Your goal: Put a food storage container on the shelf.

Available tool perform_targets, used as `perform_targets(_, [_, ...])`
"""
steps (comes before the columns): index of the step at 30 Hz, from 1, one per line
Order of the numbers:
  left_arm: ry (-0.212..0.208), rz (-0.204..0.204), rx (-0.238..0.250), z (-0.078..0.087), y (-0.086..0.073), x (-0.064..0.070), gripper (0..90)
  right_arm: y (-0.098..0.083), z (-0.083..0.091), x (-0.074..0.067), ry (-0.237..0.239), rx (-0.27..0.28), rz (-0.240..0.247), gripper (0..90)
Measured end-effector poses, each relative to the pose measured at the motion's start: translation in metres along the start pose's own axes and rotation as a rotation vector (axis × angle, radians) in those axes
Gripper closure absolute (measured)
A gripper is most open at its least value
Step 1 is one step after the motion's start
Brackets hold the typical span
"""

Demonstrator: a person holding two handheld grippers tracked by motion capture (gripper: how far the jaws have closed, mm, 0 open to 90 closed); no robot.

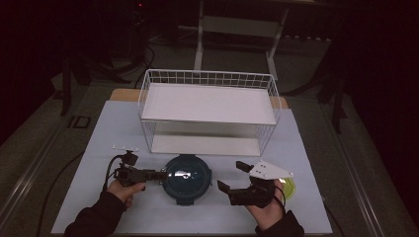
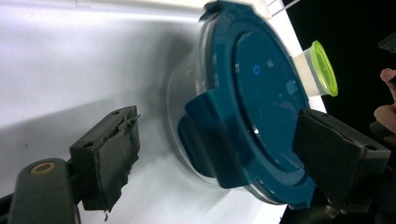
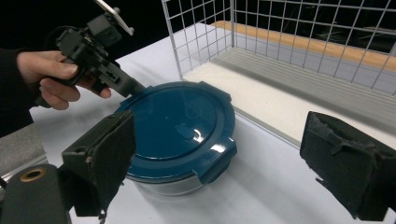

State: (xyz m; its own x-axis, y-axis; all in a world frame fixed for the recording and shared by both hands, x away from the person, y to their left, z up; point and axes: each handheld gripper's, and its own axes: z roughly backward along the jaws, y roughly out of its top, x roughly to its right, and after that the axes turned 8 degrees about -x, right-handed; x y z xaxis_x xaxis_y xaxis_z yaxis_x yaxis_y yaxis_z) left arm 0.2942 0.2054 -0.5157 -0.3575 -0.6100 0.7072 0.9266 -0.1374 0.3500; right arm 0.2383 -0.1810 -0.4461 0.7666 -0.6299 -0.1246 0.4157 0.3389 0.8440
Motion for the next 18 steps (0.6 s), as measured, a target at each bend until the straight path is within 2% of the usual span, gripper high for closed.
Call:
perform_targets(4, [-0.023,0.041,-0.025,-0.002,0.002,-0.006,30.2,-0.001,-0.001,0.000,0.002,-0.004,0.000,10.8])
perform_targets(11, [-0.164,0.093,-0.065,-0.005,0.005,-0.016,49.4,-0.003,-0.002,0.000,0.003,-0.008,0.003,12.6])
perform_targets(18, [-0.168,0.067,-0.081,-0.004,0.007,-0.016,51.5,-0.006,-0.005,0.001,0.014,-0.032,-0.018,13.5])
